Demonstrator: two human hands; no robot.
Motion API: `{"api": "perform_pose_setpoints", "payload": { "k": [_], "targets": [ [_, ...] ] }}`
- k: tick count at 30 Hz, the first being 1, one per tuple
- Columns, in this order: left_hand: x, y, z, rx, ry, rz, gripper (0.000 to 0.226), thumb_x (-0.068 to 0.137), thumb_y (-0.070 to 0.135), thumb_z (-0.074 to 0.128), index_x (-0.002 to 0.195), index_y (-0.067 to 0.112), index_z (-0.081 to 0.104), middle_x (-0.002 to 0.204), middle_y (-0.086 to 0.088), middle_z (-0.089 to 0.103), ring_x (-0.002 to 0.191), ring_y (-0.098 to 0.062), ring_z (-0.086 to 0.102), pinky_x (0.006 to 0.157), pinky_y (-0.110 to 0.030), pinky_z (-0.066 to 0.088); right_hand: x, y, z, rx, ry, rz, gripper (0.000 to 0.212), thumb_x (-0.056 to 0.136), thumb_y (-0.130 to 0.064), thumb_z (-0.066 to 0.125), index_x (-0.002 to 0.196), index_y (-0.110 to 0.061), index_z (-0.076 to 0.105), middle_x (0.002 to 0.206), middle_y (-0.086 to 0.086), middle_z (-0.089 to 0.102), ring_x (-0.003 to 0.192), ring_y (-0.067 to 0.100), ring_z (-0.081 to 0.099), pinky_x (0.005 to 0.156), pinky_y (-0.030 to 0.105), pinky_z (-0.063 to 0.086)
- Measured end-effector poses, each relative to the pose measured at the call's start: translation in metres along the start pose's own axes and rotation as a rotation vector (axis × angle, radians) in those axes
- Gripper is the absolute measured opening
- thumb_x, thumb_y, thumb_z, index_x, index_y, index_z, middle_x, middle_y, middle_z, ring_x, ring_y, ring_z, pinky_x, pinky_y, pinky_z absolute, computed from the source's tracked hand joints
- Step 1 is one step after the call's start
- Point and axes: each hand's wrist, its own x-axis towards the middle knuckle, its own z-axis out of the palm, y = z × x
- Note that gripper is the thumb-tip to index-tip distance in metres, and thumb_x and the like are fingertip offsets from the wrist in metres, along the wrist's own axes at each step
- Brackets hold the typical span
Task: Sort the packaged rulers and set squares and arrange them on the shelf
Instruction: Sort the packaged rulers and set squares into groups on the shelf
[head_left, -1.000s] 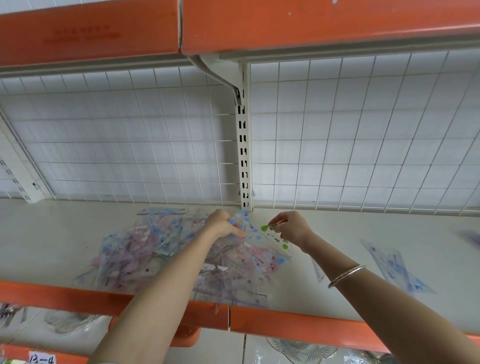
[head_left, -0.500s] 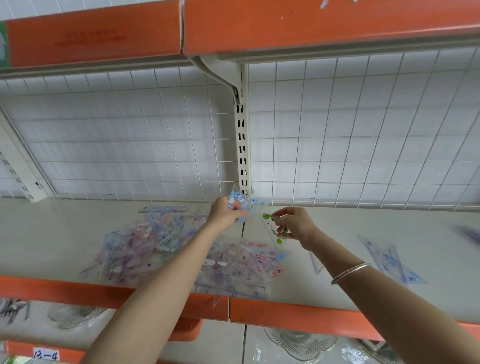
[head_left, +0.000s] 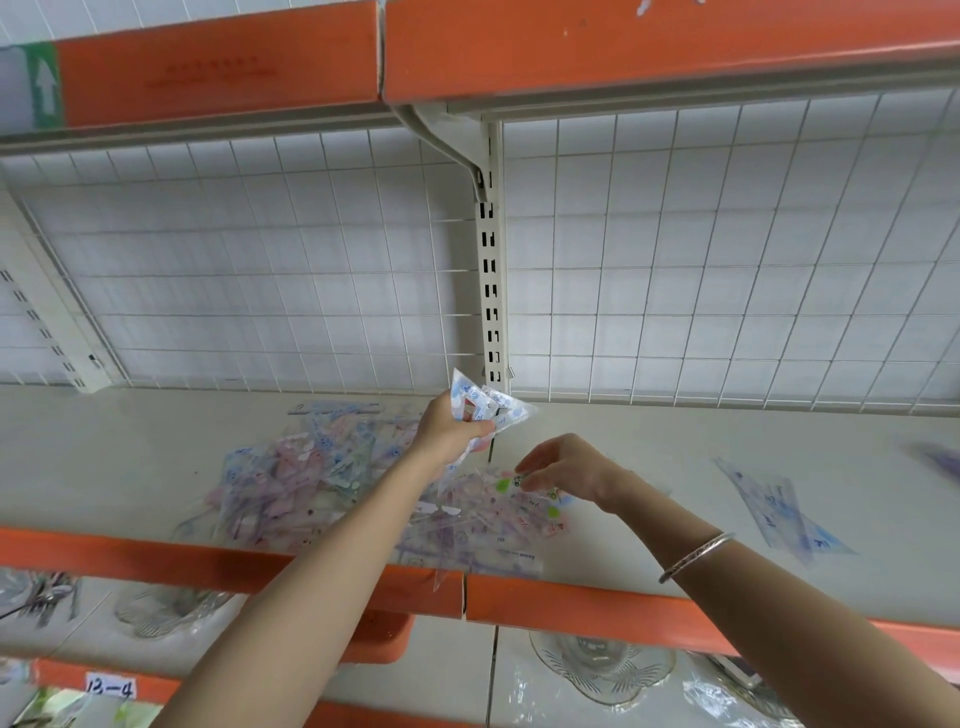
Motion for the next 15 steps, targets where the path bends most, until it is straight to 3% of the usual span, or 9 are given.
{"api": "perform_pose_setpoints", "payload": {
  "k": [2, 6, 9, 15],
  "targets": [
    [-0.004, 0.000, -0.001, -0.020, -0.002, 0.007, 0.036, 0.083, -0.007, 0.064, 0.115, 0.008, 0.057, 0.096, -0.004, 0.066, 0.079, -0.014, 0.064, 0.073, -0.030, 0.059, 0.000, -0.001, 0.002, -0.153, -0.031, -0.034, 0.038, 0.071, -0.014, 0.080, 0.108, -0.009, 0.070, 0.106, 0.003, 0.067, 0.100, 0.014, 0.059, 0.084, 0.022, 0.043],
    [-0.011, 0.000, -0.004, -0.042, 0.007, 0.005, 0.032, 0.084, -0.007, 0.063, 0.109, 0.011, 0.057, 0.095, -0.004, 0.066, 0.080, -0.014, 0.065, 0.073, -0.027, 0.058, 0.001, -0.002, 0.008, -0.359, -0.046, -0.029, 0.057, 0.065, -0.024, 0.084, 0.117, -0.013, 0.065, 0.123, 0.002, 0.060, 0.119, 0.018, 0.051, 0.102, 0.031, 0.040],
    [-0.015, 0.000, -0.004, -0.051, 0.014, 0.003, 0.031, 0.085, -0.008, 0.061, 0.108, 0.012, 0.056, 0.092, -0.002, 0.066, 0.079, -0.014, 0.064, 0.071, -0.024, 0.058, 0.003, -0.003, 0.011, -0.391, -0.055, 0.007, 0.062, 0.064, -0.031, 0.084, 0.120, -0.019, 0.062, 0.129, 0.004, 0.054, 0.125, 0.025, 0.043, 0.106, 0.043, 0.036],
    [-0.019, 0.000, -0.003, -0.055, 0.007, 0.018, 0.029, 0.085, -0.008, 0.058, 0.107, 0.011, 0.058, 0.095, -0.005, 0.067, 0.088, -0.022, 0.063, 0.082, -0.035, 0.056, -0.002, -0.011, 0.013, -0.536, -0.078, 0.117, 0.071, 0.064, -0.043, 0.081, 0.127, -0.024, 0.054, 0.134, 0.007, 0.042, 0.130, 0.031, 0.029, 0.110, 0.052, 0.025]
  ]
}}
